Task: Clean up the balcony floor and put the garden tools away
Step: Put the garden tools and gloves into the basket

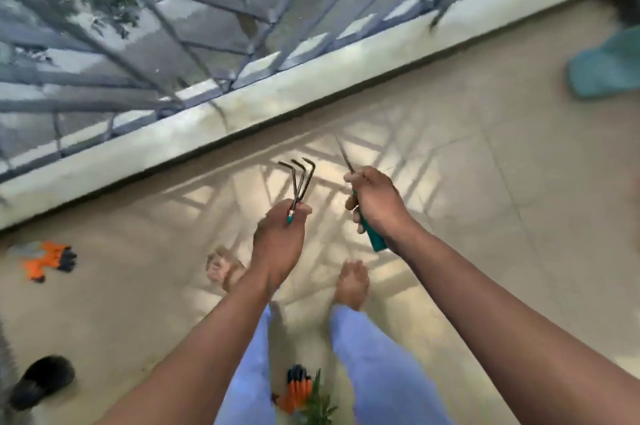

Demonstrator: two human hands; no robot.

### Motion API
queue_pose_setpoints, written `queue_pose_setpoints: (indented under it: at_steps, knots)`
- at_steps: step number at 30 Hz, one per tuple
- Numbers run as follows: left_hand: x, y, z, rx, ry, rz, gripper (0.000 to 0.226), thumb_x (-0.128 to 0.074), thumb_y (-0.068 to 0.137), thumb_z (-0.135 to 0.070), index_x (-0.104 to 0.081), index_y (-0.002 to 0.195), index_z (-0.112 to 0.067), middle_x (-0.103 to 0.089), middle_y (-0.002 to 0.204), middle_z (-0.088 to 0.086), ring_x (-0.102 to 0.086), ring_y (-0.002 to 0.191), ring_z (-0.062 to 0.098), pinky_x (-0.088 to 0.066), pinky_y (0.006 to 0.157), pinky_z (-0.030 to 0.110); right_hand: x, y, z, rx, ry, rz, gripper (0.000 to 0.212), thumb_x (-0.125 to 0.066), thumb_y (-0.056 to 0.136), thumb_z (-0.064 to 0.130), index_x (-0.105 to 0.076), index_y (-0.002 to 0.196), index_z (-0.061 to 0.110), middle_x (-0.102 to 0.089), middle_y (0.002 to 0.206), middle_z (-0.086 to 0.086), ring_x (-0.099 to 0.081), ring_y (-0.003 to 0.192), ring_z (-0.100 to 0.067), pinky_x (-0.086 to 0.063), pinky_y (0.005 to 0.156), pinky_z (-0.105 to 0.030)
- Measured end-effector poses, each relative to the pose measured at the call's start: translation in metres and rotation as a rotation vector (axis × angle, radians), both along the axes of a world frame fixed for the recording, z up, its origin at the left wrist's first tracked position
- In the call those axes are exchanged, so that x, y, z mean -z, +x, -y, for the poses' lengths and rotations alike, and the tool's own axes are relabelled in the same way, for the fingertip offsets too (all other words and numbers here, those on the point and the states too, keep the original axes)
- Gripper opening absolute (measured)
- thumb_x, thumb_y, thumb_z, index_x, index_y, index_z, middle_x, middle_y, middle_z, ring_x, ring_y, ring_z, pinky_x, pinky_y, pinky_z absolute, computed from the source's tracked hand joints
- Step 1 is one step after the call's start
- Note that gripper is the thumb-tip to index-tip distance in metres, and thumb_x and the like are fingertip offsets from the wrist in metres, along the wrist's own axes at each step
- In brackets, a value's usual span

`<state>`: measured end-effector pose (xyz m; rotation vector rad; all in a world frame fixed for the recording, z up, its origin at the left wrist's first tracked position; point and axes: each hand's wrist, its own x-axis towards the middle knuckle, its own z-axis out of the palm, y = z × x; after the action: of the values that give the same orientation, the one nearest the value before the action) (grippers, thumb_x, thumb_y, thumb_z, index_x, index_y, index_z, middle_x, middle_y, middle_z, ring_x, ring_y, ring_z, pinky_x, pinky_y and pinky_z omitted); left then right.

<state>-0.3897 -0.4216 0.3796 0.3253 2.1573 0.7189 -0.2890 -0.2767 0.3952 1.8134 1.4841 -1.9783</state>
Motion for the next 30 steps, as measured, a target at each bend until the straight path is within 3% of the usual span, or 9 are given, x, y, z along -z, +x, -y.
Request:
queue_pose_setpoints:
  at_steps: [5, 9, 13, 18, 23, 26, 28, 30]
  knots:
    - [0.005, 0.047, -0.09, 0.09, 0.046, 0.066, 0.029, -0.044, 0.087, -0.05, -0.071, 0.091, -0.043, -0.061, 0.075, -0.01, -0.065, 0.094, 0.035, -0.053, 0.086, 0.049, 0.011, 0.072, -0.068, 0.126, 0.022, 0.031, 0.018, -0.045, 0.105, 0.026, -0.059, 0.111, 0.016, -0.061, 0.076, -0.011, -0.049, 0.048, -0.018, -0.04, 0.041, -0.024]
    - [0.005, 0.076, -0.164, 0.179, 0.058, 0.121, 0.033, -0.043, 0.085, -0.045, -0.074, 0.085, -0.033, -0.06, 0.067, -0.012, -0.066, 0.089, 0.034, -0.053, 0.081, 0.049, 0.016, 0.104, -0.119, 0.256, 0.032, 0.049, 0.017, -0.047, 0.104, 0.026, -0.062, 0.108, 0.02, -0.063, 0.075, -0.009, -0.05, 0.048, -0.019, -0.04, 0.042, -0.024]
    - [0.005, 0.098, -0.243, 0.273, 0.021, 0.117, 0.038, -0.037, 0.081, -0.052, -0.07, 0.083, -0.033, -0.061, 0.07, -0.009, -0.064, 0.081, 0.029, -0.051, 0.078, 0.042, 0.012, 0.123, -0.175, 0.426, 0.05, 0.012, 0.019, -0.046, 0.1, 0.02, -0.065, 0.099, 0.017, -0.062, 0.066, -0.007, -0.049, 0.048, -0.023, -0.039, 0.045, -0.026]
    - [0.007, 0.11, -0.343, 0.446, -0.014, 0.139, 0.032, -0.04, 0.085, -0.037, -0.071, 0.08, -0.031, -0.069, 0.081, -0.011, -0.066, 0.091, 0.023, -0.05, 0.082, 0.038, 0.002, 0.148, -0.255, 0.533, 0.091, 0.022, 0.024, -0.045, 0.099, 0.018, -0.067, 0.095, 0.027, -0.062, 0.065, -0.006, -0.052, 0.046, -0.021, -0.04, 0.044, -0.025]
    - [-0.005, 0.123, -0.435, 0.562, -0.004, 0.114, 0.029, -0.042, 0.09, -0.035, -0.068, 0.078, -0.037, -0.065, 0.076, -0.01, -0.066, 0.086, 0.026, -0.053, 0.085, 0.042, -0.022, 0.175, -0.334, 0.642, 0.068, 0.011, 0.024, -0.044, 0.102, 0.016, -0.066, 0.099, 0.025, -0.062, 0.07, -0.008, -0.051, 0.046, -0.018, -0.04, 0.044, -0.024]
    - [-0.01, 0.14, -0.498, 0.649, 0.014, 0.115, 0.024, -0.044, 0.09, -0.037, -0.066, 0.08, -0.041, -0.062, 0.065, -0.011, -0.064, 0.075, 0.024, -0.05, 0.075, 0.04, -0.032, 0.202, -0.389, 0.745, 0.091, 0.011, 0.02, -0.046, 0.102, 0.019, -0.065, 0.1, 0.022, -0.062, 0.069, -0.007, -0.051, 0.047, -0.018, -0.04, 0.045, -0.025]
    - [-0.012, 0.156, -0.535, 0.704, 0.027, 0.116, 0.018, -0.046, 0.092, -0.043, -0.059, 0.083, -0.036, -0.063, 0.067, -0.006, -0.061, 0.071, 0.025, -0.05, 0.071, 0.042, -0.03, 0.22, -0.422, 0.795, 0.103, 0.012, 0.02, -0.046, 0.101, 0.02, -0.066, 0.099, 0.023, -0.062, 0.068, -0.006, -0.051, 0.047, -0.019, -0.04, 0.044, -0.024]
    - [-0.012, 0.172, -0.566, 0.752, 0.042, 0.103, 0.02, -0.046, 0.094, -0.046, -0.051, 0.085, -0.029, -0.064, 0.072, 0.001, -0.061, 0.073, 0.029, -0.052, 0.076, 0.047, -0.024, 0.238, -0.45, 0.842, 0.111, 0.019, 0.02, -0.048, 0.096, 0.027, -0.067, 0.097, 0.029, -0.063, 0.065, -0.003, -0.052, 0.047, -0.02, -0.04, 0.044, -0.024]
